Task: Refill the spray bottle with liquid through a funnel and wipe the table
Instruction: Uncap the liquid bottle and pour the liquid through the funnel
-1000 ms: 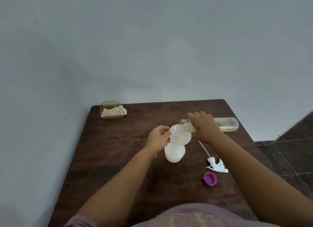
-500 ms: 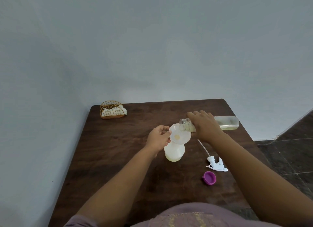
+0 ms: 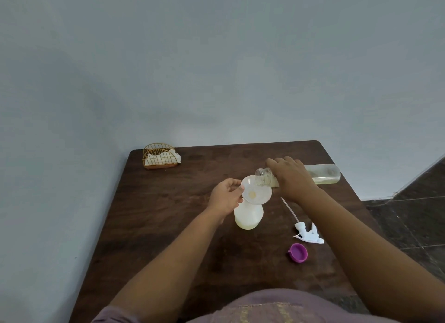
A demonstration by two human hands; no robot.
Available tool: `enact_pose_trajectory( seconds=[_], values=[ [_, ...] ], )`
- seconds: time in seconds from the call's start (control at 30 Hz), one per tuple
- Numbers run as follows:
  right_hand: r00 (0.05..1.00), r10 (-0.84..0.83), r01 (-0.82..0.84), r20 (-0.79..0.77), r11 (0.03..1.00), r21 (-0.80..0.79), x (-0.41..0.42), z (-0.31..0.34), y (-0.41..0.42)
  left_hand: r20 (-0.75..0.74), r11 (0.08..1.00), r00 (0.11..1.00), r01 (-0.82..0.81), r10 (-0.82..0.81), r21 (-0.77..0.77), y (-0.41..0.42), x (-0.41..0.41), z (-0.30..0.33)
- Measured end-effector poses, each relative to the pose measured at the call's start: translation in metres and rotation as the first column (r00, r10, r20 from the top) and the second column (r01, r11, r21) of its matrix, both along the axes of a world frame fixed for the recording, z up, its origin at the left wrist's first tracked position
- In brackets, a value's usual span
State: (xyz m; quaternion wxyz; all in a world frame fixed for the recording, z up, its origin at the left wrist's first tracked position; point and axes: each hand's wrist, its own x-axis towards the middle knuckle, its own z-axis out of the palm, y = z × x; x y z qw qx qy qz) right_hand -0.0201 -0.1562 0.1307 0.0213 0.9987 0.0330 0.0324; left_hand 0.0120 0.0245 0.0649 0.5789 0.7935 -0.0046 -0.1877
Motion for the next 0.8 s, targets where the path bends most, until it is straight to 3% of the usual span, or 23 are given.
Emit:
enact_pose_trajectory(
  seconds=[0.8],
  values=[
    [0.999, -0.031, 0.037, -0.042, 0.99, 0.136, 0.0033, -0.0032, -0.0028, 0.005, 0.999, 0.999, -0.034, 0.034, -0.01, -0.0001, 0.001, -0.0015]
  ],
)
